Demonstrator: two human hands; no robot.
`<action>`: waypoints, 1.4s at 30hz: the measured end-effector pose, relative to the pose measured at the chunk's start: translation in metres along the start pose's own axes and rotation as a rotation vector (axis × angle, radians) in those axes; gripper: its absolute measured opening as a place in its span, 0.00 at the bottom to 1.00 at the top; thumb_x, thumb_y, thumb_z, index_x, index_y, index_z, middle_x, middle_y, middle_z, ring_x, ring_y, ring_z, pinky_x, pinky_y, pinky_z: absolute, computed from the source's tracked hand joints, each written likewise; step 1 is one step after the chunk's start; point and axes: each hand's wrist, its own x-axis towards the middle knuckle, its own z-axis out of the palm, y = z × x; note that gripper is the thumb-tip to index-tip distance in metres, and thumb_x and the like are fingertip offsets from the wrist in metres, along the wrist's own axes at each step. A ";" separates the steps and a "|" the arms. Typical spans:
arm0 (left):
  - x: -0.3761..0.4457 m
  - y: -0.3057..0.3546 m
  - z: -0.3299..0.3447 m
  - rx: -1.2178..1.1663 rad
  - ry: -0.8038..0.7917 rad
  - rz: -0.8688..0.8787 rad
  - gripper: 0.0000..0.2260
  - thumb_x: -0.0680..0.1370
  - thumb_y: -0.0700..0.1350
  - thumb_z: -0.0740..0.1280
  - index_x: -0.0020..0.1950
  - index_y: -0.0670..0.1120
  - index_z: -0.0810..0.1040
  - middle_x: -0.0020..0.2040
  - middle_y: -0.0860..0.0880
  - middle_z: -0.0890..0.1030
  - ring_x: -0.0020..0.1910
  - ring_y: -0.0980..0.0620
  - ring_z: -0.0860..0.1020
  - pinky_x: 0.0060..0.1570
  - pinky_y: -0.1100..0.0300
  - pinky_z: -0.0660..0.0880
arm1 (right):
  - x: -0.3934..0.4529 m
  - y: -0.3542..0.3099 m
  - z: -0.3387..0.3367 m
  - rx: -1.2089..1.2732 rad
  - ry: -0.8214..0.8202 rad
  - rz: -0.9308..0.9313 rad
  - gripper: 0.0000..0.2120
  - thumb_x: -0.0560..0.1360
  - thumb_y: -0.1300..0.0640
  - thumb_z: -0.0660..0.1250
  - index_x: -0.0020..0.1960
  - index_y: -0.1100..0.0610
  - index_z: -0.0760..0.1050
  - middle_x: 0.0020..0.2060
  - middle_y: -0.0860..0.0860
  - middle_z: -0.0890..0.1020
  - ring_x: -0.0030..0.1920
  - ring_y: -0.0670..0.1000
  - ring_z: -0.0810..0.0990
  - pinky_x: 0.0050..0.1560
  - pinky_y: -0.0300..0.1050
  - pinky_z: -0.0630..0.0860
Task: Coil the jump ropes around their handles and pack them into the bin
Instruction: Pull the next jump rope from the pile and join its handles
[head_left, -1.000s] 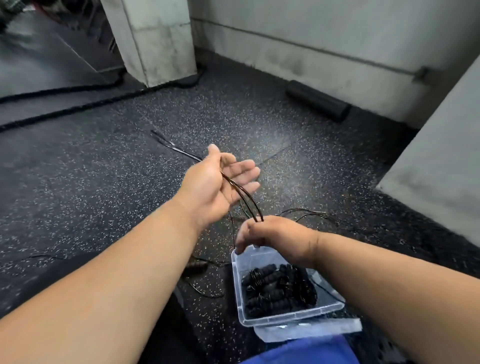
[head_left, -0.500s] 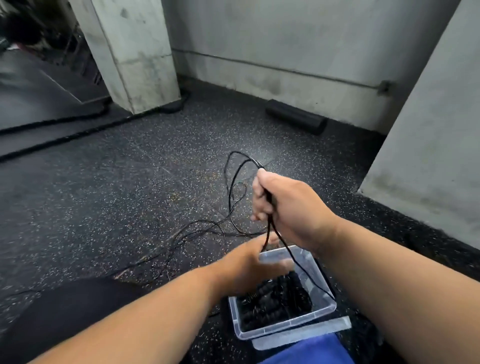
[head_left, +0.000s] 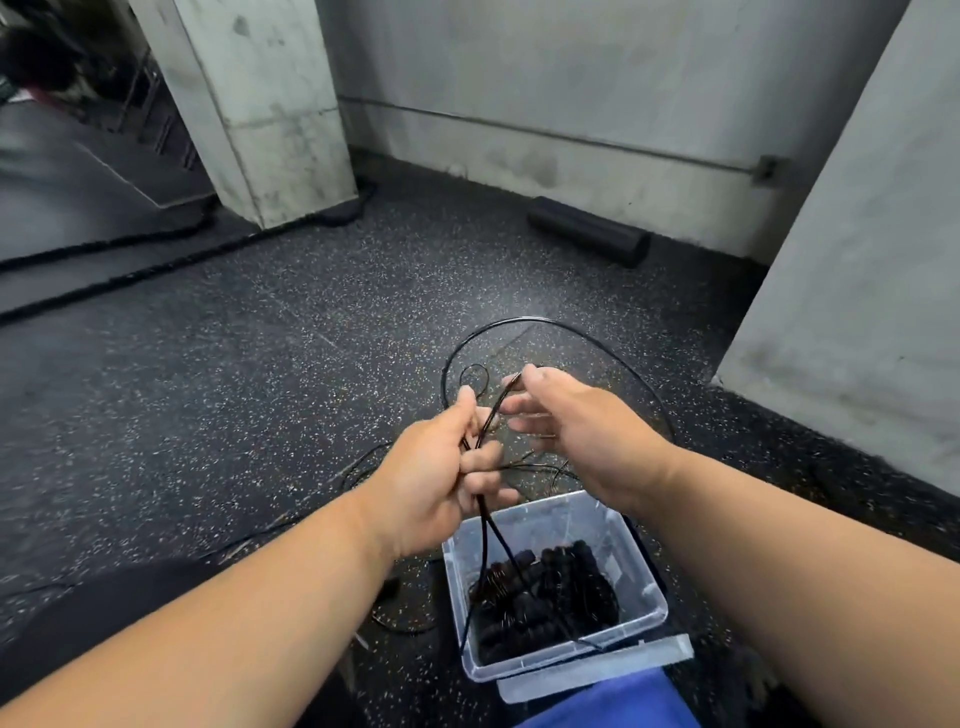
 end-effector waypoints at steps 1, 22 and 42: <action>0.000 -0.001 -0.001 -0.012 -0.024 -0.012 0.18 0.86 0.61 0.56 0.47 0.49 0.74 0.27 0.53 0.60 0.23 0.56 0.60 0.31 0.57 0.77 | 0.000 -0.001 0.001 0.031 -0.027 0.000 0.13 0.85 0.46 0.60 0.57 0.51 0.80 0.57 0.53 0.85 0.56 0.52 0.81 0.58 0.50 0.72; -0.002 -0.042 -0.032 1.015 -0.272 0.028 0.26 0.75 0.45 0.70 0.70 0.65 0.74 0.61 0.48 0.84 0.51 0.51 0.77 0.53 0.51 0.74 | -0.004 -0.025 0.032 0.417 -0.151 0.007 0.21 0.87 0.44 0.54 0.38 0.52 0.67 0.28 0.50 0.61 0.29 0.50 0.62 0.39 0.47 0.69; -0.006 -0.017 -0.032 1.325 -0.175 0.239 0.16 0.87 0.56 0.61 0.47 0.52 0.83 0.28 0.58 0.75 0.27 0.62 0.69 0.31 0.64 0.67 | -0.018 -0.007 -0.023 -0.108 -0.218 0.030 0.15 0.85 0.48 0.60 0.55 0.59 0.78 0.46 0.55 0.85 0.43 0.52 0.80 0.39 0.44 0.75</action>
